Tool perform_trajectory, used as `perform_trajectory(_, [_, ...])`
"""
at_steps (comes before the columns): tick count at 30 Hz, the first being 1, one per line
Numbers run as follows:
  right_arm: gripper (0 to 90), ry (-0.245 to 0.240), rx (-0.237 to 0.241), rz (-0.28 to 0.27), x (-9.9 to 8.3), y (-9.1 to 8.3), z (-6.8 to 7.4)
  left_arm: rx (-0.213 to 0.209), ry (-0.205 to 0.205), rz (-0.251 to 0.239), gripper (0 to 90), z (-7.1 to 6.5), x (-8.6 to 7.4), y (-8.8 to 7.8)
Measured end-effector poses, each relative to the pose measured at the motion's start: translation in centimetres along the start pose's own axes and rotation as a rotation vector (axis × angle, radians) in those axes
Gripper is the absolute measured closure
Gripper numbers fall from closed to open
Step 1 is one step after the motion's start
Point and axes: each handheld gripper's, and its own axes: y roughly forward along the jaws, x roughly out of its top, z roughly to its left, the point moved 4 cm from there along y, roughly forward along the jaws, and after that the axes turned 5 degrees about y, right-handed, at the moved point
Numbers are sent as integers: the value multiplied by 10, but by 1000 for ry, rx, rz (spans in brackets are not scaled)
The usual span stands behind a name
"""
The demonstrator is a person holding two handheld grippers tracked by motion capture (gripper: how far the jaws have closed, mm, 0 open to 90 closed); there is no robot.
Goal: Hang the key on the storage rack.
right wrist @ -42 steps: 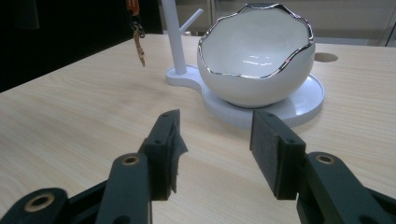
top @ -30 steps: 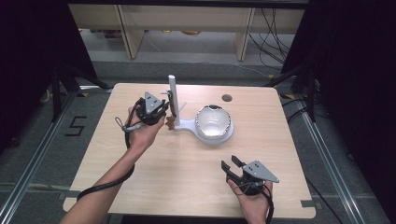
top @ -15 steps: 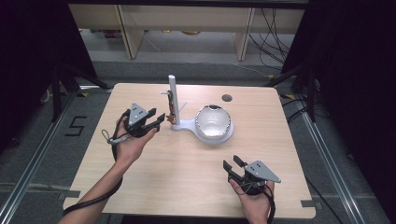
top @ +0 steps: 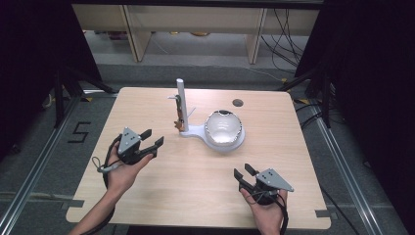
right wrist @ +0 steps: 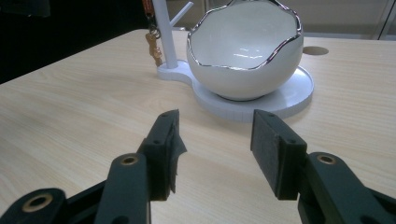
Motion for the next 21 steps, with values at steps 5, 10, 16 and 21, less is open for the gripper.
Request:
perform_trajectory(5, [527,17,6,2,-1,1,0,10,-8,-10,433,-3,-17,-11])
perform_trajectory(10, [526,19,-2,10,-2,-1,-3,21,-24,-10,427,-5,-40,-24])
perform_trajectory(16, [525,14,-17,14,-4,0,-4,35,-45,1,417,-3,-65,-35])
perform_trajectory(21, [525,13,-5,26,-5,0,-4,49,-46,15,410,-1,-77,-38])
